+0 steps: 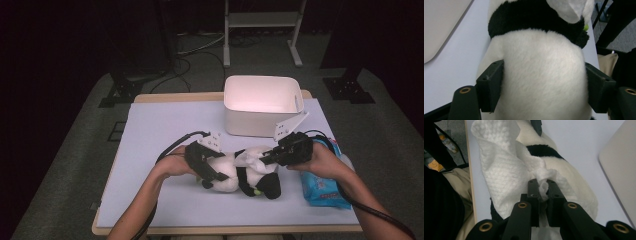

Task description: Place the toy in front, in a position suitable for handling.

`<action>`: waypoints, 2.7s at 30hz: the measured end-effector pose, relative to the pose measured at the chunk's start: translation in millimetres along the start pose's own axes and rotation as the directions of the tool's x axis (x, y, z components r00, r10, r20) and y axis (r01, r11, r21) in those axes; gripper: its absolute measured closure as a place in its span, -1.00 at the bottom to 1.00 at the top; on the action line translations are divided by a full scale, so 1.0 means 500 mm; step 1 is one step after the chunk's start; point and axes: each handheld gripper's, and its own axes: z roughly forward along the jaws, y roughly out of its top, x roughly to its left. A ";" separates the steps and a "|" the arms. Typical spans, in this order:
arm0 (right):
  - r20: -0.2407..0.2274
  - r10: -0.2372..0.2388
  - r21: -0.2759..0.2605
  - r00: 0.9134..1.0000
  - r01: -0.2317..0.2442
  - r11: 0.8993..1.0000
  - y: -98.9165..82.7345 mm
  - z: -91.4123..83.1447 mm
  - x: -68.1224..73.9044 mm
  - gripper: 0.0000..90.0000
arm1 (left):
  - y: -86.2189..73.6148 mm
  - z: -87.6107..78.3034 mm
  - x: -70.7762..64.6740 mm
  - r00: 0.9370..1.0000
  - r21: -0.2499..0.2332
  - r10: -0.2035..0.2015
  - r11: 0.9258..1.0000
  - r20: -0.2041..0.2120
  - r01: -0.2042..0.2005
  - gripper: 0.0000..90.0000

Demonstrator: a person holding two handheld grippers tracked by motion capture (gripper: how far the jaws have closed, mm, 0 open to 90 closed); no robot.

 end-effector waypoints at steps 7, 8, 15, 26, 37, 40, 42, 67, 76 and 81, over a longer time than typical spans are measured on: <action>-0.012 -0.009 0.007 1.000 0.009 1.000 -0.009 0.005 0.015 0.83 | 0.005 -0.006 -0.003 1.000 0.015 -0.013 1.000 0.025 0.013 -0.65; -0.012 -0.009 0.007 1.000 0.009 1.000 -0.009 0.005 0.015 0.83 | 0.005 -0.006 -0.003 1.000 0.015 -0.013 1.000 0.025 0.013 -0.66; -0.010 -0.018 0.009 1.000 0.018 1.000 -0.018 0.007 0.030 0.83 | 0.004 -0.020 0.010 0.995 0.002 -0.100 0.995 0.026 0.100 -0.83; -0.011 -0.024 -0.008 1.000 0.024 1.000 -0.016 0.010 0.036 0.83 | -0.005 0.014 0.009 0.992 0.032 -0.109 0.994 0.065 0.107 -0.72; 0.003 -0.057 -0.020 0.998 0.057 0.998 0.019 0.024 0.042 0.83 | -0.002 0.004 -0.002 0.998 0.016 -0.050 0.999 0.025 0.049 -0.26; 0.005 -0.072 -0.021 0.997 0.072 0.997 0.031 0.038 0.042 0.83 | 0.006 0.001 -0.005 0.999 0.021 -0.034 0.999 0.013 0.034 -0.25; 0.004 -0.075 -0.022 0.997 0.075 0.997 0.038 0.047 0.040 0.83 | 0.010 -0.001 -0.006 1.000 0.023 -0.028 0.999 0.009 0.027 -0.24; 0.034 -0.013 -0.032 0.999 0.014 0.999 -0.030 -0.008 0.038 0.82 | 0.002 -0.007 -0.032 0.999 -0.011 -0.036 0.999 0.021 0.037 -0.40; 0.001 -0.006 -0.005 1.000 0.006 1.000 -0.043 -0.001 0.041 0.82 | 0.020 -0.027 -0.027 0.999 -0.019 -0.048 0.999 0.011 0.049 -0.60; -0.009 0.002 -0.009 1.000 -0.002 1.000 -0.049 0.004 0.042 0.82 | 0.015 -0.021 -0.022 0.996 0.013 -0.089 0.996 0.007 0.089 -0.78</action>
